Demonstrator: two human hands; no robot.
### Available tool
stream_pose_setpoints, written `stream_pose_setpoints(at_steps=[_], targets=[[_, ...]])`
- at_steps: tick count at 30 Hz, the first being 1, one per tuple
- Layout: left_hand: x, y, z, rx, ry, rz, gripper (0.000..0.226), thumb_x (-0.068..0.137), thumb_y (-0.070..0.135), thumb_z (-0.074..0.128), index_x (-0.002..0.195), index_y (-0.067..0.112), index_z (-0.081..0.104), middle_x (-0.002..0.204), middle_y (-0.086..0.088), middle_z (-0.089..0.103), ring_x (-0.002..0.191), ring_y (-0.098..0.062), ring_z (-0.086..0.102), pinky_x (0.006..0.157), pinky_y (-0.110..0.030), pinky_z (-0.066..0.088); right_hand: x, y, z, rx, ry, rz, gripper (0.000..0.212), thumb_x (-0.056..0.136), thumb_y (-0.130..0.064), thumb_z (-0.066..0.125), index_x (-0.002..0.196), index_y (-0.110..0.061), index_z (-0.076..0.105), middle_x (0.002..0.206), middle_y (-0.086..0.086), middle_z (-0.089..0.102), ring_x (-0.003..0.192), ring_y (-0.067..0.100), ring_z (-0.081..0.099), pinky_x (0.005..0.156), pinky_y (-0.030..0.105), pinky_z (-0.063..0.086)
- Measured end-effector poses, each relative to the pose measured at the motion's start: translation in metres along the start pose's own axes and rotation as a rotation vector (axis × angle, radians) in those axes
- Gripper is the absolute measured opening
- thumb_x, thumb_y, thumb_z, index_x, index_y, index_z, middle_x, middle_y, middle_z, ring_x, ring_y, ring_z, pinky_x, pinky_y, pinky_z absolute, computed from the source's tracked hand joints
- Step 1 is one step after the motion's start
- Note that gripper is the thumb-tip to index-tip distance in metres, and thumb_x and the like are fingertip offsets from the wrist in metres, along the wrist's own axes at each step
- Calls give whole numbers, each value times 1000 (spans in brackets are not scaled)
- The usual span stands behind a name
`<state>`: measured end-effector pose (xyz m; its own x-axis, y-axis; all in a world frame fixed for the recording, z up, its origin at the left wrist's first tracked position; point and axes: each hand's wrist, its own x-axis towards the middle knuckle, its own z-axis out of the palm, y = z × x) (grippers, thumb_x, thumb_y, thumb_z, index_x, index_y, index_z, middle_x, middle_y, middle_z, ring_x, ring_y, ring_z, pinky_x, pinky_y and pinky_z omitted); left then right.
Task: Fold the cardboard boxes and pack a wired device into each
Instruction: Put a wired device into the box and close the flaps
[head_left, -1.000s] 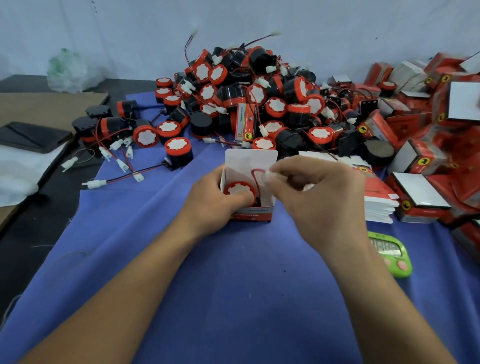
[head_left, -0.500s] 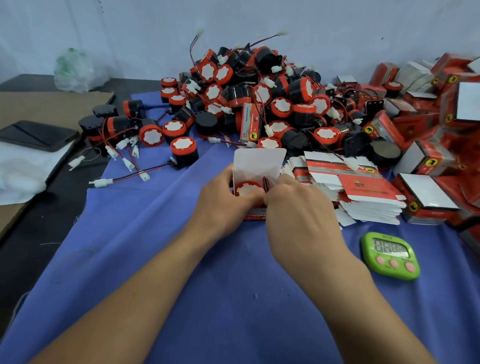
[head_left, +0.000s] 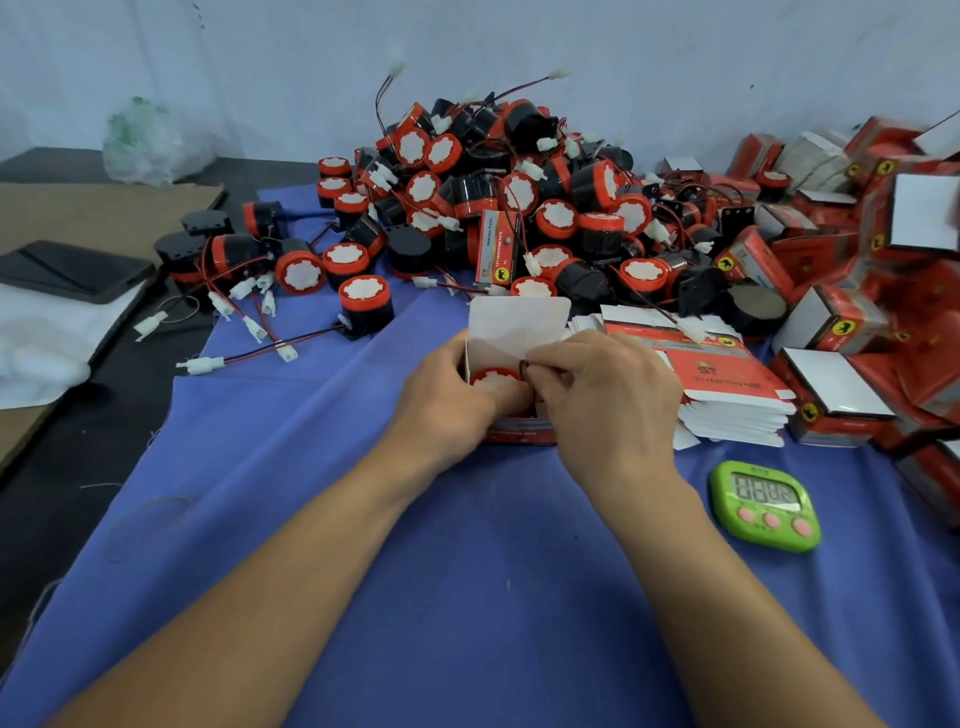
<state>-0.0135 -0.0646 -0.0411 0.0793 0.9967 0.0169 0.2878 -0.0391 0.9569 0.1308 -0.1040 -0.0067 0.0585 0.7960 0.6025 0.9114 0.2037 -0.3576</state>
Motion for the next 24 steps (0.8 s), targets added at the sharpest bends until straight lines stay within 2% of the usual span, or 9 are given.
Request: stream_pose_setpoints(at_steps=[7,9,11,13,16,19,21,22,24], targets=[[-1,1,0,14,3,4,45,63,46,80,106,51,66,103,25,75,93,2,71,85,-33,61,-3,1,-5,-203,-266,-73,29,98,-18,52,103,-33,77,99,-3,71,79,29,60,70,35,22],[-2,2,0,14,3,1,46,63,49,79,106,49,67,101,24,76,91,2,71,83,-33,61,-4,0,-6,-103,-183,-5,29,99,-19,49,110,-30,73,92,-4,73,68,23,51,68,33,16],[-2,2,1,32,21,-6,44,64,50,75,107,45,69,98,20,77,90,-3,72,81,-36,63,-4,-5,-5,31,-92,33,33,96,-20,51,126,-30,61,69,-7,66,55,14,35,64,33,14],[-2,3,3,64,55,-5,35,70,42,71,105,43,68,95,15,76,91,-10,73,79,-38,63,-4,-11,-3,34,-133,-18,37,91,-21,59,126,-34,58,58,-8,59,54,16,32,64,31,20],[-1,3,4,69,64,3,27,80,37,72,106,43,67,99,16,76,95,-11,72,80,-35,62,-7,-15,2,-128,-119,-124,24,72,-4,79,88,-21,75,59,-2,67,50,23,36,64,30,25],[-3,5,3,41,47,-5,36,67,51,70,103,49,67,100,21,75,93,-1,71,82,-30,61,-6,-3,1,68,-120,25,19,89,-21,71,107,-23,78,86,0,78,75,31,58,71,30,28],[-3,6,3,38,51,-8,36,59,56,70,95,52,66,95,27,74,88,5,69,77,-25,59,-5,7,-9,256,-164,121,31,85,-31,76,117,-33,75,99,-13,77,82,11,65,78,22,45],[-3,6,3,36,54,-10,35,58,55,73,92,52,66,93,31,73,86,8,68,75,-24,57,-4,11,-17,312,-190,130,34,82,-30,80,115,-35,75,97,-18,76,79,3,67,76,14,49],[-3,6,3,37,61,-11,29,66,44,81,91,50,66,92,32,72,84,9,68,72,-24,56,-2,16,-27,335,-220,101,30,78,-21,82,103,-36,78,86,-20,75,76,-4,67,74,12,52]])
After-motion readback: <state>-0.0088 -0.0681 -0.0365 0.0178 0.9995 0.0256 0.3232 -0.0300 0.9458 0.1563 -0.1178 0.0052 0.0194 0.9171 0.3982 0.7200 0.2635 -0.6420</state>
